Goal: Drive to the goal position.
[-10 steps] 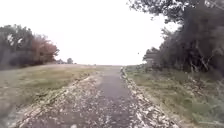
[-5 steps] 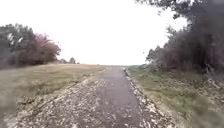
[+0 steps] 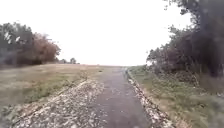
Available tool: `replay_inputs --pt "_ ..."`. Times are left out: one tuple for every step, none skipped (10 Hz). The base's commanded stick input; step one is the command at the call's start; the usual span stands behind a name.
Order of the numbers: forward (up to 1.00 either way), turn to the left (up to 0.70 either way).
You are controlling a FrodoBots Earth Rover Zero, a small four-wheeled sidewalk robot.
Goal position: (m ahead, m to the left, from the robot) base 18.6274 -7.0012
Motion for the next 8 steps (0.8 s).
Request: replay_inputs --pt "1.0 0.0" --pt "1.0 0.0" --pt "1.0 0.0" --pt "1.0 0.0" --pt "1.0 0.0" --pt "1.0 0.0" --pt "1.0 0.0" --pt "1.0 0.0"
